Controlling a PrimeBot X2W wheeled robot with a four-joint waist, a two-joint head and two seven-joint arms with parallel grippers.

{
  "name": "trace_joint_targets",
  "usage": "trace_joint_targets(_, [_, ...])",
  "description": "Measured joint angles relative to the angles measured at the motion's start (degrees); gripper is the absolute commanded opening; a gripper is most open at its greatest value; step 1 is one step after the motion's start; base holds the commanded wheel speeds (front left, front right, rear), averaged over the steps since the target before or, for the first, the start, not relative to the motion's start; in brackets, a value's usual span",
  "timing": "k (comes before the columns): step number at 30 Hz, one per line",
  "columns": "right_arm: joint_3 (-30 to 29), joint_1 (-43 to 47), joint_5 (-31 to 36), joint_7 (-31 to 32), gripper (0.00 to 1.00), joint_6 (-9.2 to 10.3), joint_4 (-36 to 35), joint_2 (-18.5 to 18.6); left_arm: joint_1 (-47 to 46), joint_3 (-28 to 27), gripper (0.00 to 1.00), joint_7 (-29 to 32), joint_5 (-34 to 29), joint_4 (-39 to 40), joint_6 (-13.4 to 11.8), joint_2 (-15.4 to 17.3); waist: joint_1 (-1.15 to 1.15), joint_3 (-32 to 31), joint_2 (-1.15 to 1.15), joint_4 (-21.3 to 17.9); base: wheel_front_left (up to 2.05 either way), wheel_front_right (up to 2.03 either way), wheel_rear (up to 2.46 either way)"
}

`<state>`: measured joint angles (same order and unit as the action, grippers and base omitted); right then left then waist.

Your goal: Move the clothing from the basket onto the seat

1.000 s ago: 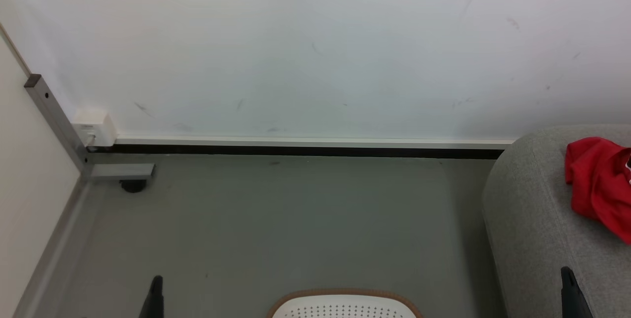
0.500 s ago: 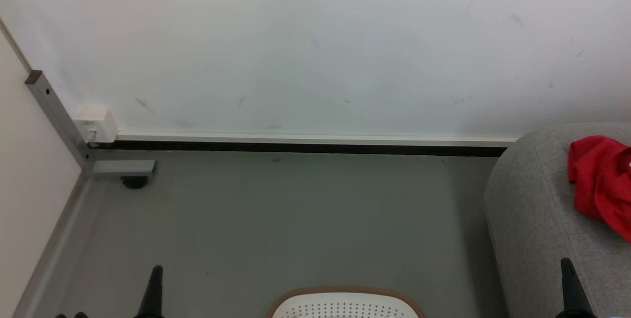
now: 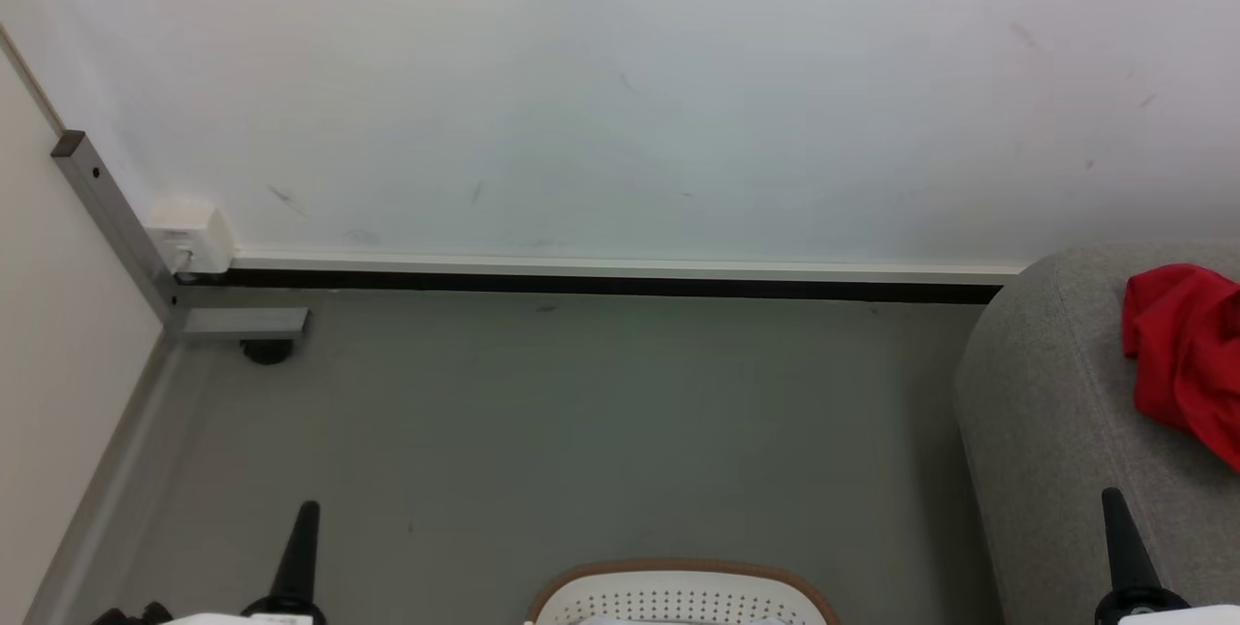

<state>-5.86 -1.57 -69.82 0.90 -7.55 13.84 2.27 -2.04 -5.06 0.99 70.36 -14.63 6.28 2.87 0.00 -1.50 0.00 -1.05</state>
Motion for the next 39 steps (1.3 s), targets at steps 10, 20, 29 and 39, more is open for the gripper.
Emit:
trace_joint_targets(10, [-0.13,-0.99,-5.36,1.34,0.00,0.00,0.03,0.07,-0.94,-0.30,0.00,1.33,5.47,0.11,0.27,-0.02,0.00,0.34,0.00,0.21,0.00,0.00,0.00])
trace_joint_targets(20, [-0.24,-1.93,-10.01,2.59,0.00,0.00,0.07,0.14,-1.67,-0.57,0.00,2.53,10.04,0.20,0.51,-0.03,0.00,0.68,0.00,0.42,0.00,0.00,0.00])
trace_joint_targets(29, [-0.35,-2.90,-14.13,3.66,0.00,0.00,0.09,0.23,-2.44,-0.89,0.00,3.53,13.88,0.27,0.76,-0.04,0.00,0.98,0.00,0.61,0.00,0.00,0.00])
trace_joint_targets(39, [-0.46,-3.65,-18.36,4.61,0.00,0.00,0.12,0.31,-3.35,-1.18,0.00,4.55,17.72,0.38,0.85,-0.05,0.00,1.33,0.00,0.83,0.00,0.00,0.00])
